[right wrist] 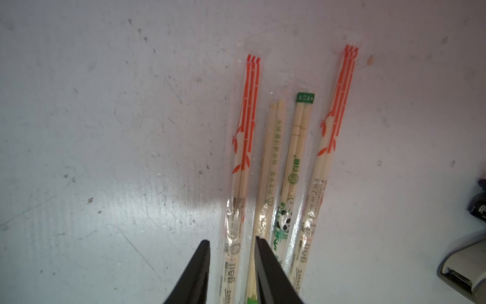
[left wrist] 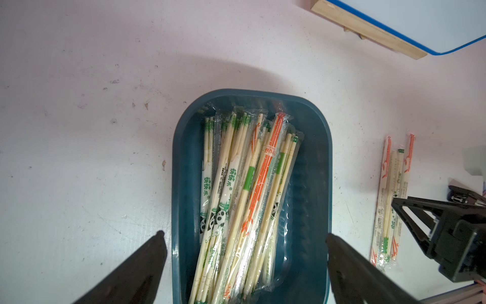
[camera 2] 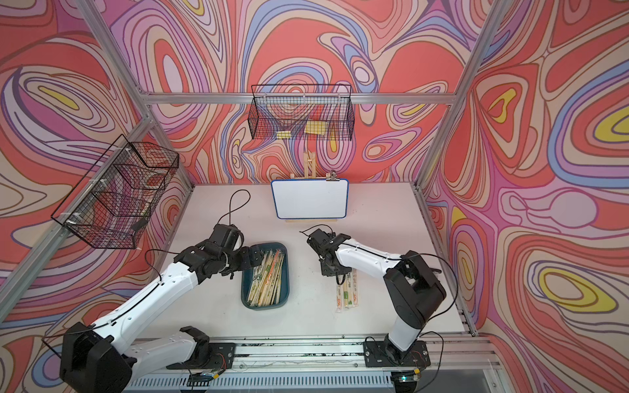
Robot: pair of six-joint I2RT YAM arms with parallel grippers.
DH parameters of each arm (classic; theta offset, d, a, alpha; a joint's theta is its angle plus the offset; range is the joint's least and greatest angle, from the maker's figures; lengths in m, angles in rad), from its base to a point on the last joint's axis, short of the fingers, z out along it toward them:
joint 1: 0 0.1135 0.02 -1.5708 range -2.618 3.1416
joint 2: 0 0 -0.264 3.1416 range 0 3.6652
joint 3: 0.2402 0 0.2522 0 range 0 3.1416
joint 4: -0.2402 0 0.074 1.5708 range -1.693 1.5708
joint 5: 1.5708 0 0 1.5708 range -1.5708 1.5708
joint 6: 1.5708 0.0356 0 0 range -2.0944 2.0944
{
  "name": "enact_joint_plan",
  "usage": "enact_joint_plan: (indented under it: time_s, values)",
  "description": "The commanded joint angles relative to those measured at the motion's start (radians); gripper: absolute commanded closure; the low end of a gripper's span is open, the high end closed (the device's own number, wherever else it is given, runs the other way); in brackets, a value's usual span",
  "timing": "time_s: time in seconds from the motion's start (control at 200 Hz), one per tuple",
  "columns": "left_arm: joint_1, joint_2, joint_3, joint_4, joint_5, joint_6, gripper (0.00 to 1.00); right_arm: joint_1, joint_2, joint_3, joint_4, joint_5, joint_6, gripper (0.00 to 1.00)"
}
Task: Take the paired disposable chopsticks out of the storage box
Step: Place the paired disposable chopsticks at the center of the board, then pick up the paired disposable chopsticks from the storage box.
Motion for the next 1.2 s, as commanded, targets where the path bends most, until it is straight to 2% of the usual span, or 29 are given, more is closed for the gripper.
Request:
enact_joint_plan:
  time_s: [0.0,0.215,0.401,0.656,0.821,0.906,1.197]
  values:
    - [-0.005,-0.029,0.003,-0.035,-0.048,0.0,0.0,-0.008,-0.067,0.041,-0.003,-0.048,0.011,0.63]
    - [-0.005,-0.055,-0.011,-0.072,-0.13,-0.008,0.0,-0.005,-0.157,0.074,0.079,-0.199,0.048,0.5]
    - [-0.004,-0.063,-0.012,-0.094,-0.191,-0.005,0.0,0.032,-0.169,0.091,0.207,-0.307,0.122,0.47]
    - [0.037,-0.057,-0.007,-0.118,-0.228,0.02,0.0,0.183,-0.032,0.232,0.285,-0.308,0.223,0.47]
    - [0.143,-0.075,-0.03,-0.101,-0.155,0.022,0.0,0.252,0.051,0.274,0.358,-0.287,0.337,0.48]
    - [0.181,-0.085,-0.037,-0.095,-0.128,0.02,0.0,0.276,0.09,0.283,0.39,-0.268,0.398,0.5]
    - [0.221,-0.085,-0.032,-0.095,-0.109,0.03,0.0,0.331,0.228,0.342,0.408,-0.209,0.507,0.58]
